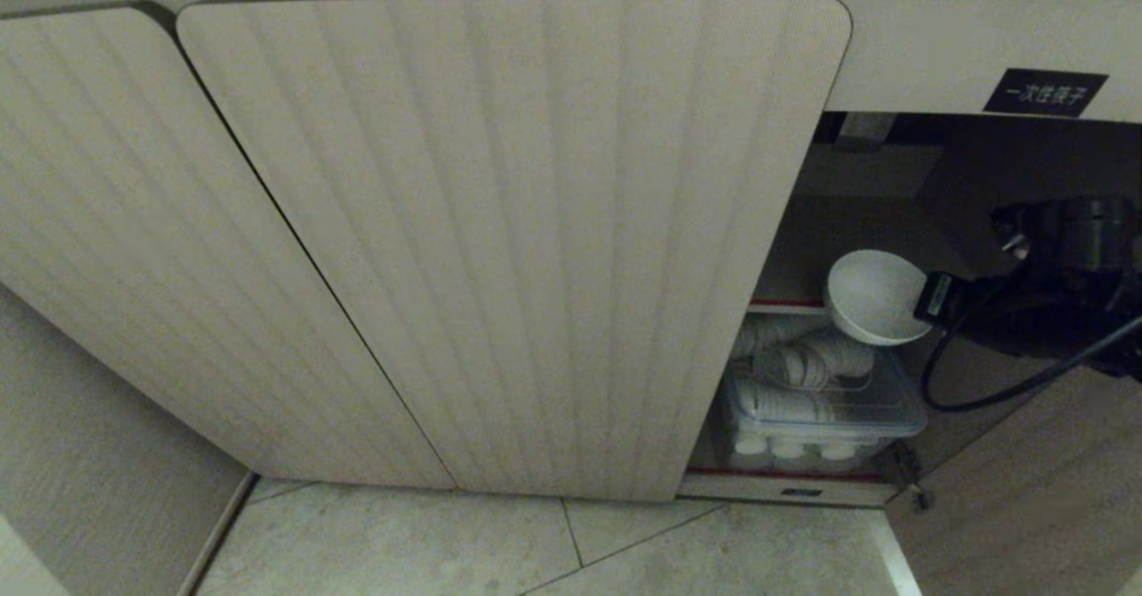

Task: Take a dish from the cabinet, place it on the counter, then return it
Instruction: Place it on the table

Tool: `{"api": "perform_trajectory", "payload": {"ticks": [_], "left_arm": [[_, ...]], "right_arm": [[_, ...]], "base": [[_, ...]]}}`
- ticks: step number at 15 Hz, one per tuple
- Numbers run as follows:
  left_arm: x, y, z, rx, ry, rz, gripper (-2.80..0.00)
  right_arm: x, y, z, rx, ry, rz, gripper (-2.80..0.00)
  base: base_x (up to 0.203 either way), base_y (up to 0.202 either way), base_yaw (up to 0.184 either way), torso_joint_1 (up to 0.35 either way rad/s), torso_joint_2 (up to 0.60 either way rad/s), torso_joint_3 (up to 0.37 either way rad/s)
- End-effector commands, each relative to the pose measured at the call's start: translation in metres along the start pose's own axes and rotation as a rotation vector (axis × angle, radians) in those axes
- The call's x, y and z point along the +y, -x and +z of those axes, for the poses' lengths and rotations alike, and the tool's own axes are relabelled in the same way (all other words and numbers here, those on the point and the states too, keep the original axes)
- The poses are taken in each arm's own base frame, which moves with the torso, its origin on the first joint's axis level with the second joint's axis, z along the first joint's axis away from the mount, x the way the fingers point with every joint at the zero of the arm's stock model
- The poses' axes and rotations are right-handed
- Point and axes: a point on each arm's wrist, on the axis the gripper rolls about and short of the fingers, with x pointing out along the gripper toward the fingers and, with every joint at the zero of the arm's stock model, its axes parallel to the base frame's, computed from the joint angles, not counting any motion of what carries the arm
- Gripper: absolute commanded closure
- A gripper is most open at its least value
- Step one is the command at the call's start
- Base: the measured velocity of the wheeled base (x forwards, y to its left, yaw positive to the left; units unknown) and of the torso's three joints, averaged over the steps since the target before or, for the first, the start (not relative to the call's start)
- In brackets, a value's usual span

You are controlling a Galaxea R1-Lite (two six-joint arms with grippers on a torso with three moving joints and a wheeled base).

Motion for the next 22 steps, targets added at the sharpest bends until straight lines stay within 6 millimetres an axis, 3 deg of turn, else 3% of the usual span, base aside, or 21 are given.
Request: {"api": "perform_trajectory", "payload": {"ticks": [1, 8, 12, 18, 22], "left_arm": [[0.000, 0.000, 0.000, -0.002, 0.001, 0.000, 0.00], [0.000, 0.000, 0.000, -0.001, 0.001, 0.001, 0.00], [0.000, 0.000, 0.000, -0.002, 0.001, 0.000, 0.00], [0.000, 0.000, 0.000, -0.001, 0.001, 0.000, 0.00], [0.000, 0.000, 0.000, -0.001, 0.001, 0.001, 0.00]], "right_arm": [[-0.001, 0.015, -0.005, -0.002, 0.008, 0.002, 0.00], [-0.006, 0.053, -0.029, 0.025, 0.013, 0.033, 0.00], [-0.008, 0.077, -0.052, 0.064, 0.075, 0.059, 0.00], [-0.008, 0.110, -0.062, 0.055, 0.076, 0.104, 0.00], [-0.013, 0.127, -0.080, 0.098, 0.076, 0.168, 0.00]], "base": [[0.000, 0.000, 0.000, 0.000, 0.00, 0.000], [0.000, 0.000, 0.000, 0.000, 0.00, 0.000], [0.000, 0.000, 0.000, 0.000, 0.00, 0.000], [0.000, 0.000, 0.000, 0.000, 0.00, 0.000], [0.000, 0.000, 0.000, 0.000, 0.00, 0.000]]}}
